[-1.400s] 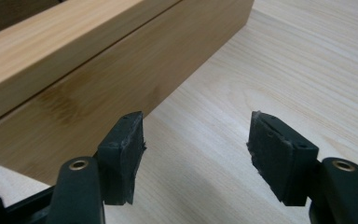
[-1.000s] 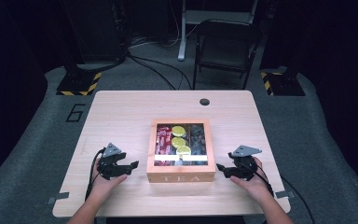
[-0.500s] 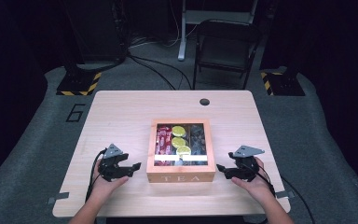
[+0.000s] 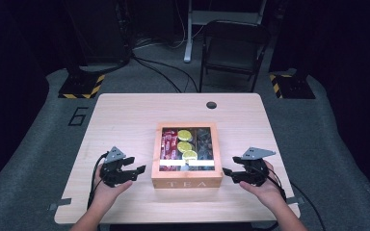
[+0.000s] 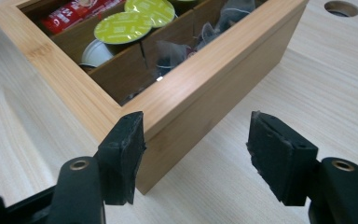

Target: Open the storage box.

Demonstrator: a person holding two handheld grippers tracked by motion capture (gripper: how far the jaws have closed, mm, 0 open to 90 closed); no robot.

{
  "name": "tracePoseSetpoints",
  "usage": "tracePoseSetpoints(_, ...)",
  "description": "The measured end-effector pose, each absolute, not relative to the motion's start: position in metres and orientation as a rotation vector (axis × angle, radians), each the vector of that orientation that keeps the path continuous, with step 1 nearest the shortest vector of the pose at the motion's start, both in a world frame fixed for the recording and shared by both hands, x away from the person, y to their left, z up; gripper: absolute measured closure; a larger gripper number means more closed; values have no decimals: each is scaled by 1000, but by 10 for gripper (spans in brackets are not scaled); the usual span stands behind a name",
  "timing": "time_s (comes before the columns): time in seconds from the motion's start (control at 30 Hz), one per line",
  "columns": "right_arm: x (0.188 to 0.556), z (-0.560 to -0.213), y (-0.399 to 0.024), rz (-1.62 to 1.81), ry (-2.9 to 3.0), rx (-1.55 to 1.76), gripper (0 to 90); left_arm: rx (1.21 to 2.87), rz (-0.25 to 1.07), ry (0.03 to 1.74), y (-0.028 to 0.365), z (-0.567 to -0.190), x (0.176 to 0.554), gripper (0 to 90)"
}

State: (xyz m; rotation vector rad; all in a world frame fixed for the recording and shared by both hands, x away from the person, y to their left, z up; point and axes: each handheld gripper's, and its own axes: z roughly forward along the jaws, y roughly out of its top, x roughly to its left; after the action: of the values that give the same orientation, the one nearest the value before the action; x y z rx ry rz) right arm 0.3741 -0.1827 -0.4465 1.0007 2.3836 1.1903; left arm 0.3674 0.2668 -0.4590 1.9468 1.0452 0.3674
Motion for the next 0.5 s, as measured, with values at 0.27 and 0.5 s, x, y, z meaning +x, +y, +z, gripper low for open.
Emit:
tracePoseSetpoints(0.27, 364, -431, -175, 1260, 2385, 957, 396, 1922, 332, 1009, 258, -446, 358, 400)
tracePoseSetpoints(0.5, 355, -431, -167, 1282, 2395, 952, 407, 1916, 282, 980, 250, -445, 350, 415)
